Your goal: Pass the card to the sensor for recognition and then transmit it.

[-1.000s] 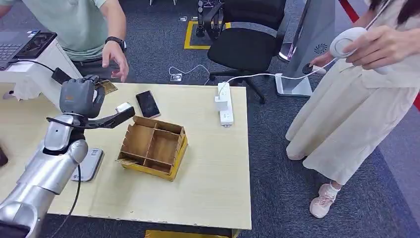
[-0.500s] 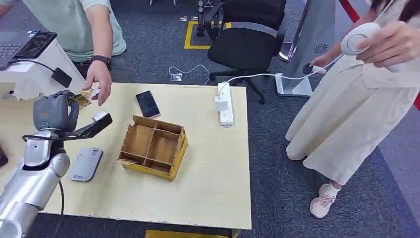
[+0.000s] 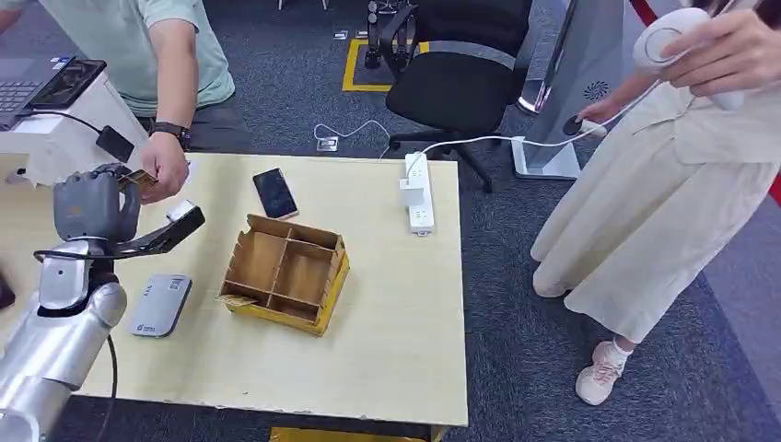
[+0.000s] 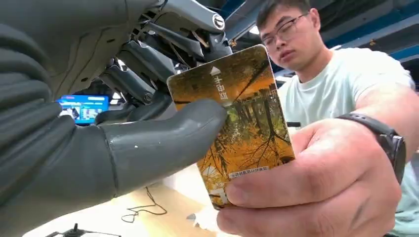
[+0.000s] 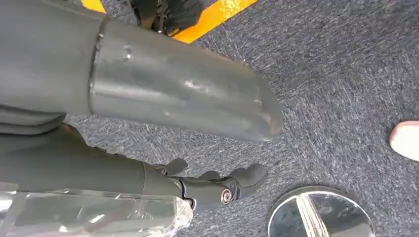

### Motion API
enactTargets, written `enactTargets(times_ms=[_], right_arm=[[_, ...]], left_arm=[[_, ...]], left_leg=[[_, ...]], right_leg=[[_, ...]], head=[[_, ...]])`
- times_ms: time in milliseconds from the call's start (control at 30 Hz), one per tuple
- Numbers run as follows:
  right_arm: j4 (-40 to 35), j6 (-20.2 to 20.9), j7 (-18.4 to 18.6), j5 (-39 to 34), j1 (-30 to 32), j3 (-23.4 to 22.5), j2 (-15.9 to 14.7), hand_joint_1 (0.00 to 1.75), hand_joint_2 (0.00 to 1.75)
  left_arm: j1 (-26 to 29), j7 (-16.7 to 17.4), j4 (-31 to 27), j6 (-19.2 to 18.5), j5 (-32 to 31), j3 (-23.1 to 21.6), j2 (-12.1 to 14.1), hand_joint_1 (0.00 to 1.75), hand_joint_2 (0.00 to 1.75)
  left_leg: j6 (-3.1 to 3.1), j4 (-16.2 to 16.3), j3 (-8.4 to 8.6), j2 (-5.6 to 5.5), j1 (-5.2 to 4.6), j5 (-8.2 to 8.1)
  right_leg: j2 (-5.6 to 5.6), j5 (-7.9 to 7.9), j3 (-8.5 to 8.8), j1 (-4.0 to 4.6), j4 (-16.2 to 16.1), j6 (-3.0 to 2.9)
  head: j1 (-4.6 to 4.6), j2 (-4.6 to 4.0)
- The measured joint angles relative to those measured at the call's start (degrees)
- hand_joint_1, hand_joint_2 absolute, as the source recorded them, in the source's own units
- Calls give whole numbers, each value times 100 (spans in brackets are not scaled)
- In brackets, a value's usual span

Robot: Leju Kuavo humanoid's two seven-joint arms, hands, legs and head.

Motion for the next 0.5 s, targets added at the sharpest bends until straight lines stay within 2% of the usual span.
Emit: enactTargets(times_ms=[267, 300, 333, 500], right_arm=[[-11, 0, 0, -61, -3, -13, 0, 0, 0], [-11, 0, 0, -66, -3, -13, 0, 0, 0], [-11, 0, 0, -66, -4, -13, 0, 0, 0], [-11, -4, 0, -39, -5, -15, 0, 0, 0]], left_arm=[[-110, -177, -105, 4, 26, 0, -179, 175, 175], [-118, -188, -107, 4, 42, 0, -195, 150, 175], [-128, -197, -107, 4, 48, -2, -219, 0, 175], [-134, -205, -155, 116, 81, -4, -308, 0, 175]], left_leg=[[0, 0, 0, 0, 0, 0], [0, 0, 0, 0, 0, 0], [0, 0, 0, 0, 0, 0], [0, 1, 0, 0, 0, 0]], right_leg=[[0, 0, 0, 0, 0, 0], [0, 0, 0, 0, 0, 0], [1, 0, 0, 0, 0, 0], [1, 0, 0, 0, 0, 0]], head=[[2, -2], [2, 0], [2, 0], [0, -2]])
